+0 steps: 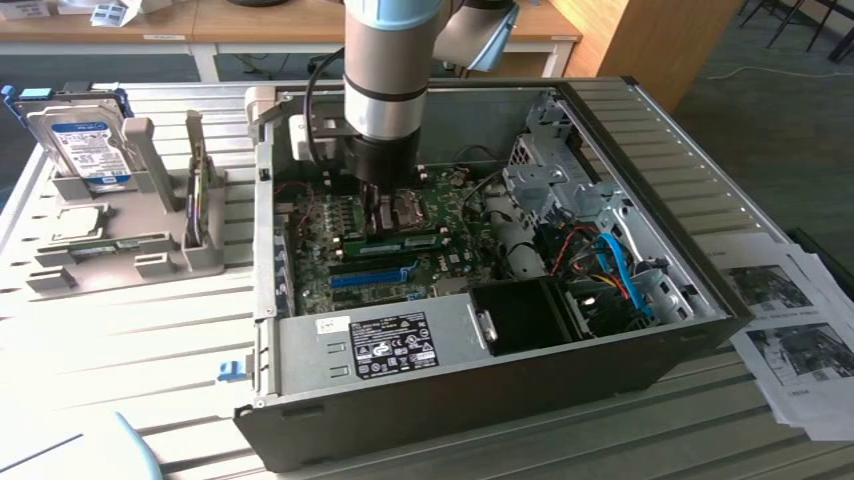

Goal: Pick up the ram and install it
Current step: 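Press down the ram until it locks into place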

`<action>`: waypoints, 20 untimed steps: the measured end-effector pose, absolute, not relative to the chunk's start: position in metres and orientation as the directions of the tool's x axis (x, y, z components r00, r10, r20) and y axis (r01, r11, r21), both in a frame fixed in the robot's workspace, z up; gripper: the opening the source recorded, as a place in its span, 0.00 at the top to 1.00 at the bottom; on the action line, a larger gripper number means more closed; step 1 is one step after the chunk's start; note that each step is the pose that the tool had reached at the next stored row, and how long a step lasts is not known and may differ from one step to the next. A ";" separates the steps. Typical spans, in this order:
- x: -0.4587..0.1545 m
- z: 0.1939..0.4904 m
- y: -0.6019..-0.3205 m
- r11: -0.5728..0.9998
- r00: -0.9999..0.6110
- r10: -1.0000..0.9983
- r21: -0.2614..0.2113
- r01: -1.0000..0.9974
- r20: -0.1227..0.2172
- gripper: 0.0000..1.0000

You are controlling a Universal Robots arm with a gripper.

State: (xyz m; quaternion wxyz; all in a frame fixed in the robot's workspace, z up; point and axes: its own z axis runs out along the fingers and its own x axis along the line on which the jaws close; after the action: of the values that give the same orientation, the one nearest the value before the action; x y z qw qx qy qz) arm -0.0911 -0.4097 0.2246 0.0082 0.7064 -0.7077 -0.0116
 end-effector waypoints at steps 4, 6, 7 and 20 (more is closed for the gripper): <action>-0.091 0.224 -0.410 0.002 -0.002 -1.000 0.028 -1.000 -0.004 0.91; -0.091 0.224 -0.410 0.002 -0.002 -1.000 0.028 -1.000 -0.005 0.91; -0.091 0.224 -0.410 0.002 -0.002 -1.000 0.028 -1.000 -0.005 0.91; -0.091 0.222 -0.410 0.002 -0.002 -1.000 0.028 -1.000 -0.006 0.91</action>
State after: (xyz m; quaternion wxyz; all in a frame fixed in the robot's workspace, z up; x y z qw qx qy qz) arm -0.0911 -0.4096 0.2224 0.0079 0.7064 -0.7077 -0.0118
